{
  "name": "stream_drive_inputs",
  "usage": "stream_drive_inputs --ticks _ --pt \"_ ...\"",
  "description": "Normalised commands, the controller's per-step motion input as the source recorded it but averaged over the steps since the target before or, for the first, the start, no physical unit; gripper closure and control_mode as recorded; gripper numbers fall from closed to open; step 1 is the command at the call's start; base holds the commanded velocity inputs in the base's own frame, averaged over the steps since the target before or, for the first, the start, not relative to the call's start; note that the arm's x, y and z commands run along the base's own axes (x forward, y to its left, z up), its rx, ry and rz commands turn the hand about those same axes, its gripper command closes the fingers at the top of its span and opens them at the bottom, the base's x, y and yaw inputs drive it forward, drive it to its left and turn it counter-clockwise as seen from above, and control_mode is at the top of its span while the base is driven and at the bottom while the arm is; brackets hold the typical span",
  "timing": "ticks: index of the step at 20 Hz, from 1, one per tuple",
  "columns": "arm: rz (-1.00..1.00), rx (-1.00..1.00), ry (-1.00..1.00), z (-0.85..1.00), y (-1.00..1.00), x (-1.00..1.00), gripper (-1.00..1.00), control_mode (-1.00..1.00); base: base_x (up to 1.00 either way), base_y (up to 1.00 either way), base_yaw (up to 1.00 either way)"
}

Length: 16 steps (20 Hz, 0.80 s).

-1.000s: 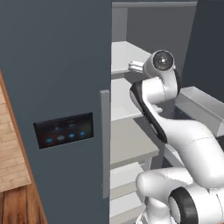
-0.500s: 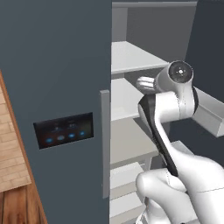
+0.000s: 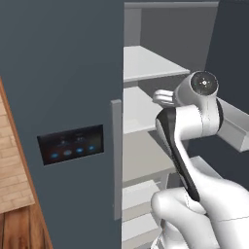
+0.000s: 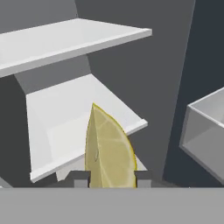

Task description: Grab the lemon wedge and onion from the fridge, place them in the blender, close the lid, and turn on the blender to create a marinade.

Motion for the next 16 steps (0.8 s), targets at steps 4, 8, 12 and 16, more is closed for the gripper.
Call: stream_drive_inputs --ticks 4,8,12,16 --pt "0.0 0.0 0.0 0.0 0.0 0.0 1.0 1.0 -0.94 0.0 0.0" --pt "0.0 0.0 0.0 0.0 0.0 0.0 1.0 1.0 -1.0 -0.04 0.0" --pt "0.0 0.0 0.0 0.0 0.0 0.0 1.0 1.0 -1.0 -0.44 -0.13" --pt "0.0 0.0 0.0 0.0 0.0 0.0 1.0 1.0 -0.65 -0.64 -0.57"
